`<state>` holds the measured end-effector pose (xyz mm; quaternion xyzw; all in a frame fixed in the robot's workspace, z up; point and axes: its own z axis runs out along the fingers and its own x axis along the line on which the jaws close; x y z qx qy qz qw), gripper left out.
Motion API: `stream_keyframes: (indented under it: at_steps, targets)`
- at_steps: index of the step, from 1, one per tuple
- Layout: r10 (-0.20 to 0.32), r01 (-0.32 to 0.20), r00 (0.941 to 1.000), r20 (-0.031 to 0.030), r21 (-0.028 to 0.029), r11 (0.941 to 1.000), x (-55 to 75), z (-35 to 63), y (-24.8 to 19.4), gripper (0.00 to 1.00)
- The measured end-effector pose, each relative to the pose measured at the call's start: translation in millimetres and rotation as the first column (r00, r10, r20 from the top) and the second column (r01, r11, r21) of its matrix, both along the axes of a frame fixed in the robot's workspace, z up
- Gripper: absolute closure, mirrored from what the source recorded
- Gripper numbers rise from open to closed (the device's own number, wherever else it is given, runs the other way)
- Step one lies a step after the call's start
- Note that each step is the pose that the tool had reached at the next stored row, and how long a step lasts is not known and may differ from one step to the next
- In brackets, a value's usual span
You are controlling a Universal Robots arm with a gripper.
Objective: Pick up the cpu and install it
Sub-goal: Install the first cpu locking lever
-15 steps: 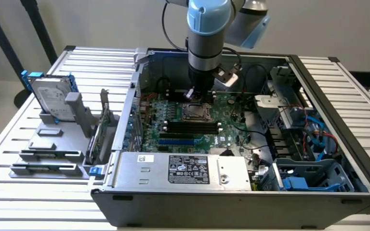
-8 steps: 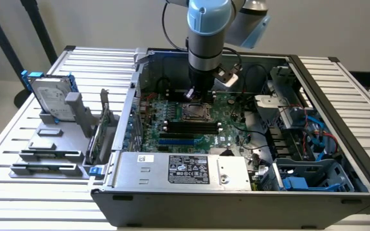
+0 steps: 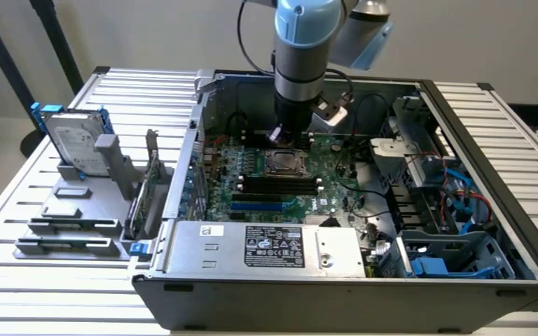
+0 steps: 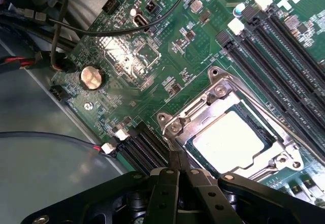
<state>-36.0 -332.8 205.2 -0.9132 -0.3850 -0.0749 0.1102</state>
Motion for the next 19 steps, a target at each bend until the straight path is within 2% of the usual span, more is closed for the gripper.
stream_keyframes:
  at_steps: [4,9,13,19]
  targets:
    - [-0.008,0.008,0.9999,-0.0108,0.0002,1.0,0.0,6.1,-5.5,0.89]
    - [-0.014,0.014,0.9997,-0.0197,0.0006,0.9999,-0.3,15.1,-14.4,0.89]
    - [-0.015,0.015,0.9996,-0.0256,0.0006,0.9999,-0.8,21.8,-24.6,0.89]
    - [-0.015,0.015,0.9995,-0.0288,0.0006,0.9999,-4.0,26.9,-42.1,0.89]
